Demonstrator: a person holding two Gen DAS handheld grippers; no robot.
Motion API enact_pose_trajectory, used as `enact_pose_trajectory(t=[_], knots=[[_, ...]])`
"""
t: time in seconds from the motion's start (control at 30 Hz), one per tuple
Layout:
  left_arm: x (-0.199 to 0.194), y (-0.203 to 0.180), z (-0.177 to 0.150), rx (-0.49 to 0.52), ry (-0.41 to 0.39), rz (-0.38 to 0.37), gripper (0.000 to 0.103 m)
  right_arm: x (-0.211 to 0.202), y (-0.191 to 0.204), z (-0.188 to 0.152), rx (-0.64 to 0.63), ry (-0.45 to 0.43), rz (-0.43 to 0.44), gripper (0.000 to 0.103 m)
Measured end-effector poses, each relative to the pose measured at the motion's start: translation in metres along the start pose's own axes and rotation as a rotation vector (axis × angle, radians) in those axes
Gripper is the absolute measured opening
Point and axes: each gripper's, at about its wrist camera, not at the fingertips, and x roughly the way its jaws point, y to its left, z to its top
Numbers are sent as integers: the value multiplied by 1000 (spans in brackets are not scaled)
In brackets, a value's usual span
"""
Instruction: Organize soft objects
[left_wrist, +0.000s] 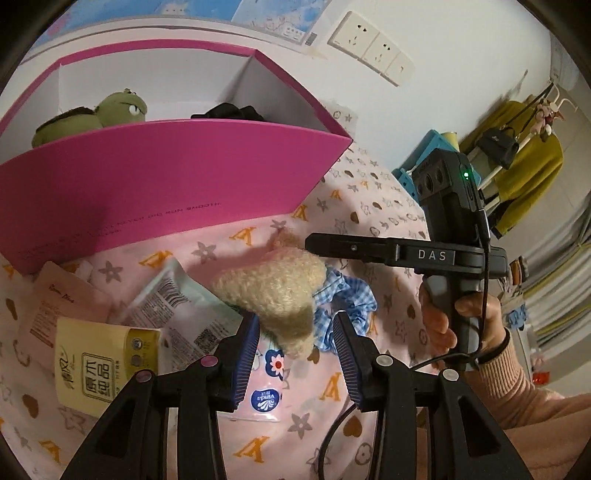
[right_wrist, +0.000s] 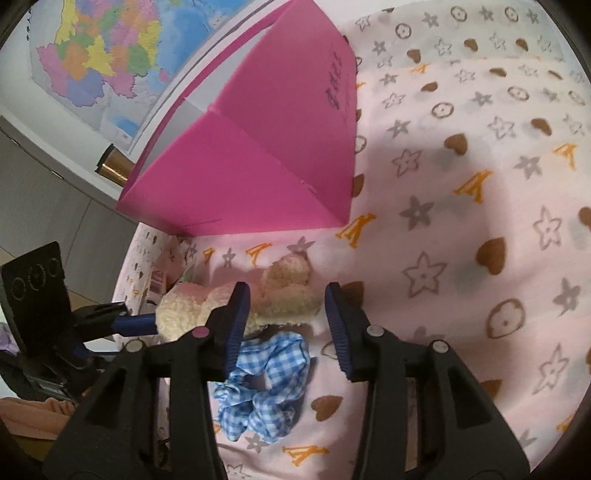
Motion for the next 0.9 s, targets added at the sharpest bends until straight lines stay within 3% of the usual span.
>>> enact_pose_trajectory(t=[0.1,0.2,0.3,0.63,0.9], knots=[[3,0,1,-5,5,-5,41,0,0,-2,1,0,26,43],[6,2,4,-12,10,-5,40,-1,0,-4,-5,-1,30,28],[7,2,4,-13,11,-4,39,-4,2,-6,-16,-19,27,23],[3,0,5,-8,-7,-25,38,-30,22,-10,-72,-101,15,20],[-27,-16,16,47,-86,-28,38,-67,54,-2,-160,-194,22,20]])
